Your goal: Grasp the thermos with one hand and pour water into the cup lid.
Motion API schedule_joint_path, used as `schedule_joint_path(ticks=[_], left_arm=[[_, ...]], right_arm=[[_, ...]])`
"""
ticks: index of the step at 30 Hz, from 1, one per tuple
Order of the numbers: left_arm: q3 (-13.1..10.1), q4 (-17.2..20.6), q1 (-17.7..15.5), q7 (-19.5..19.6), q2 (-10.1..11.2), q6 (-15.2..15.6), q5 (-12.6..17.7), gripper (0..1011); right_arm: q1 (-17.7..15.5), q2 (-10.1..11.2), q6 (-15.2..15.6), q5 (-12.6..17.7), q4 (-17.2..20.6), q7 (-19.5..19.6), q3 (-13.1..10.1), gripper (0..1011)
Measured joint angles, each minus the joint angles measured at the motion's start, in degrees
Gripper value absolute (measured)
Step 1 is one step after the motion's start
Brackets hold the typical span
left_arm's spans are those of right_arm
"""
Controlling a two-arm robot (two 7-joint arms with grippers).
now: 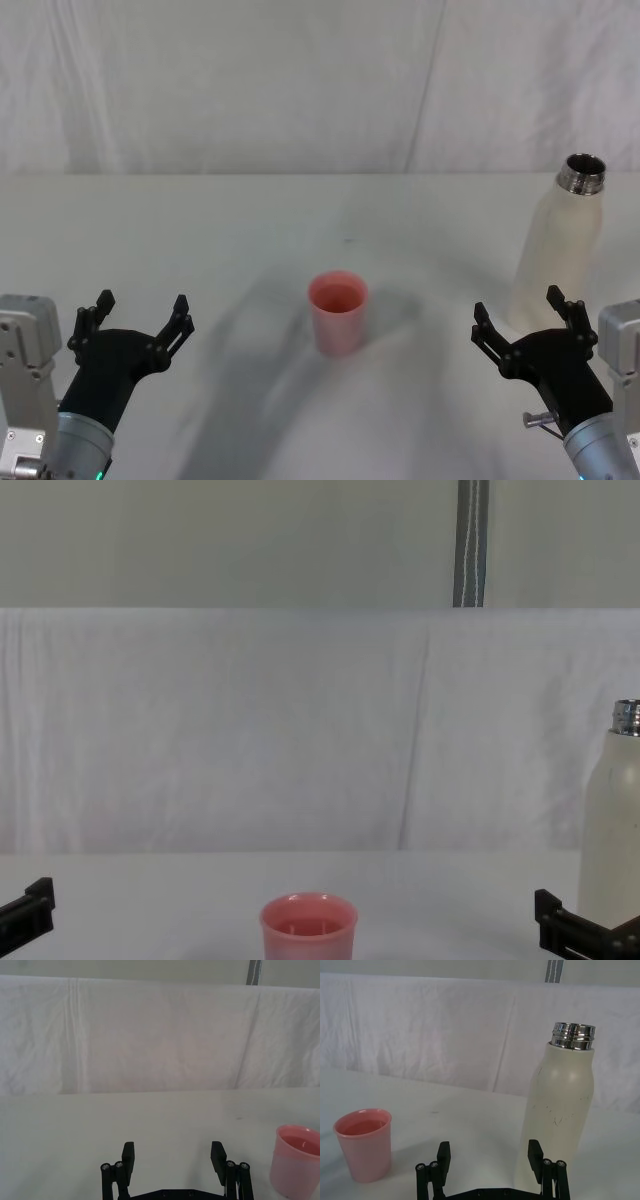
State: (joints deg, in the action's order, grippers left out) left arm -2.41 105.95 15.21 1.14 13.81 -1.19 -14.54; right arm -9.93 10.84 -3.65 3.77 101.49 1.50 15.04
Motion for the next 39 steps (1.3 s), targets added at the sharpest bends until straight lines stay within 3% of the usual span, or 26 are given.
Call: schedule_joint_path(ticks=[39], left_arm=[[0.00, 0.00, 0.00, 0.00, 0.00, 0.00, 0.00, 1001]], right_arm=[[-0.01, -0.15, 0.04, -0.03, 0.09, -0.01, -0.24, 1001]])
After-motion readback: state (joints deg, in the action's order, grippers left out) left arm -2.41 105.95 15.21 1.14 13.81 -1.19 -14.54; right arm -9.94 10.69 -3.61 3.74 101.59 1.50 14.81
